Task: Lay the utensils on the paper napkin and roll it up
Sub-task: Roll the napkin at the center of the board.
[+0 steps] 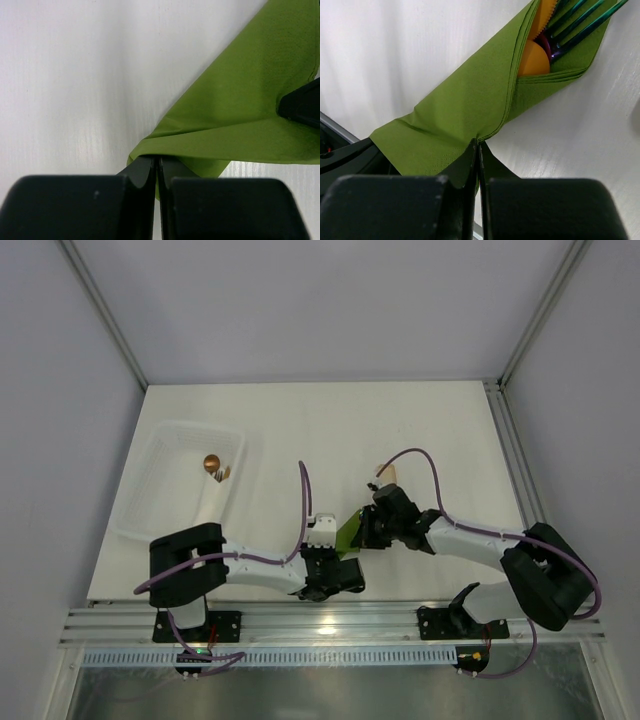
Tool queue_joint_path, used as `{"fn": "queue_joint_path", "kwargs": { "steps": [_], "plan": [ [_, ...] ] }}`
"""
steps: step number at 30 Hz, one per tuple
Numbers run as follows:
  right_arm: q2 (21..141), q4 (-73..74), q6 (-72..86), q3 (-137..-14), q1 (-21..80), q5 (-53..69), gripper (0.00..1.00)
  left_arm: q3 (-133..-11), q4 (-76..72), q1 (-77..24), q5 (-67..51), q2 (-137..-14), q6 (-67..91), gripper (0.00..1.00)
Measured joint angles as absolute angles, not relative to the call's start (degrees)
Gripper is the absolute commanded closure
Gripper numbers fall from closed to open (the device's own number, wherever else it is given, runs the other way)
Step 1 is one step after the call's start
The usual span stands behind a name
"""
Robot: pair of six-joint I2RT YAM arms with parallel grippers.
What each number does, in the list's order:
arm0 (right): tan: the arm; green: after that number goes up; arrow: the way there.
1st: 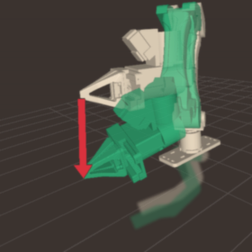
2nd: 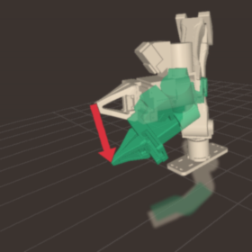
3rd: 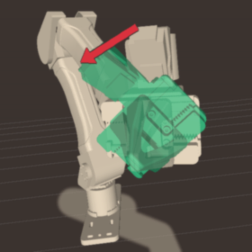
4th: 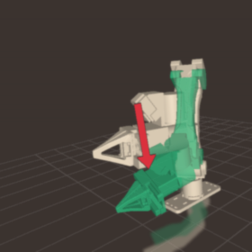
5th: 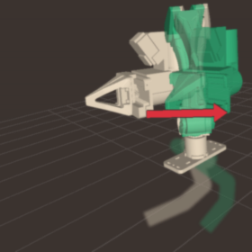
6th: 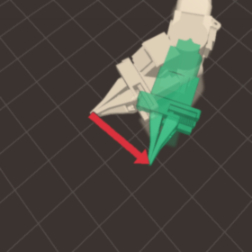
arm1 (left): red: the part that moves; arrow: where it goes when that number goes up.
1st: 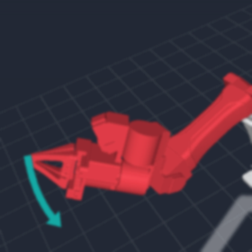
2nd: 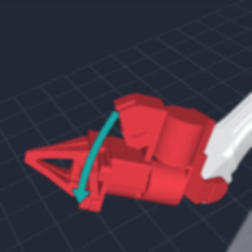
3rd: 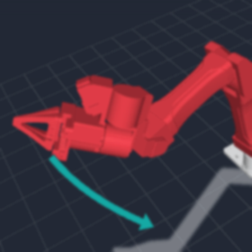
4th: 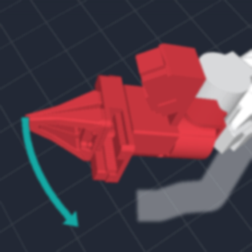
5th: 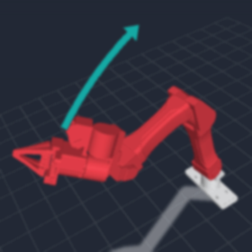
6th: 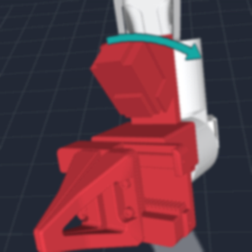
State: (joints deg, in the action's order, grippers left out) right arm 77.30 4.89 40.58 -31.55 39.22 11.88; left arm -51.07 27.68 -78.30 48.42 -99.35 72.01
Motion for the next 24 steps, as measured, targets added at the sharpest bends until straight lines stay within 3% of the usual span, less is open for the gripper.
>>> {"fn": "queue_joint_path", "kwargs": {
  "steps": [12, 24],
  "plan": [
    [80.3, 2.7, 40.4, -31.1, 39.6, 11.0, 0.96, -46.5, 28.6, -81.1, 45.0, -92.5, 71.5, 1.00],
    [81.8, 3.0, 37.7, -32.5, 39.5, 8.4, 0.97, -40.6, 31.4, -79.9, 41.0, -64.0, 60.6, 1.00]
  ]
}}
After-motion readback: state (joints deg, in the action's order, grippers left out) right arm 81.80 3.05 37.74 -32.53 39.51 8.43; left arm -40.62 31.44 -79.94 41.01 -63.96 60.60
